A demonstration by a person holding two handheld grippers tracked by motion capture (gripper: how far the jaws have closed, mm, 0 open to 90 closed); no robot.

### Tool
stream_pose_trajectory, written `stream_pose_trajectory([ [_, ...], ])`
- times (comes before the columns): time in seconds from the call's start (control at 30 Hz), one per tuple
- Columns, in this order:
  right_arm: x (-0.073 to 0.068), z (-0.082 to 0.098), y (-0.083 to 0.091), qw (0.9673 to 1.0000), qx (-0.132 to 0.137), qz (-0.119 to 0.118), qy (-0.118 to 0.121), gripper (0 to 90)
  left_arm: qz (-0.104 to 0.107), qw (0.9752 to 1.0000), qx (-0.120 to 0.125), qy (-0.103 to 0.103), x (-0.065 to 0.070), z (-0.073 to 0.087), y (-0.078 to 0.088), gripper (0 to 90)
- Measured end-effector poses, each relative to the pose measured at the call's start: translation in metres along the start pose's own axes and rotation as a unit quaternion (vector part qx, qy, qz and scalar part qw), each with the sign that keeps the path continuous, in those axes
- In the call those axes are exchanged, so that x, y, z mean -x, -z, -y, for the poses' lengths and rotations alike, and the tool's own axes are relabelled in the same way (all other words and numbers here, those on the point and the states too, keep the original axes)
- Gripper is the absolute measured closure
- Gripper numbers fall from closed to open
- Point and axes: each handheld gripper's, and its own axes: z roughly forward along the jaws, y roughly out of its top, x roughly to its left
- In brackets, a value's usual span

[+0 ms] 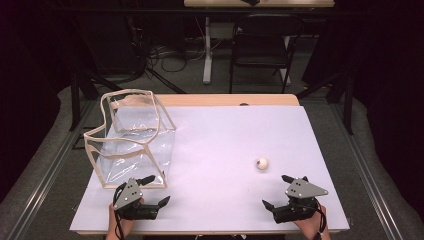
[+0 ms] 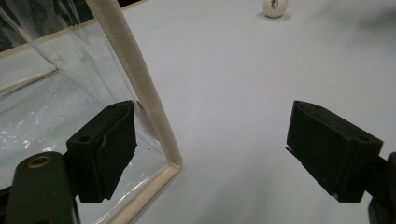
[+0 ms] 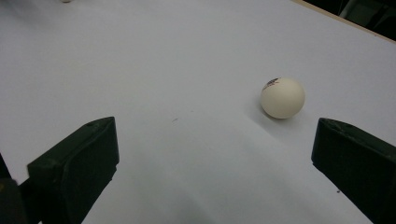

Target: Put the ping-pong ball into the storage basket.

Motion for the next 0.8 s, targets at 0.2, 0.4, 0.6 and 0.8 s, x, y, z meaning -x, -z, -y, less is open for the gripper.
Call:
stream_pose_trajectory([
  [0.2, -0.001, -0.001, -0.001, 1.0000, -0.003, 0.002, 0.005, 0.5, 0.003, 1.0000, 0.004, 0.000, 0.001, -0.001, -0.002, 16.2],
  [0.4, -0.001, -0.004, -0.002, 1.0000, -0.005, 0.002, 0.006, 0.6, 0.005, 1.0000, 0.002, -0.005, 0.003, -0.001, -0.004, 16.2],
  [0.6, 0.006, -0.008, -0.006, 0.9999, -0.012, 0.005, 0.002, 0.5, 0.005, 1.0000, 0.002, -0.008, 0.004, -0.001, -0.004, 16.2],
  [0.8, 0.012, -0.011, -0.008, 0.9998, -0.016, 0.008, -0.006, 0.6, 0.002, 1.0000, 0.004, -0.003, 0.004, 0.000, -0.003, 16.2],
])
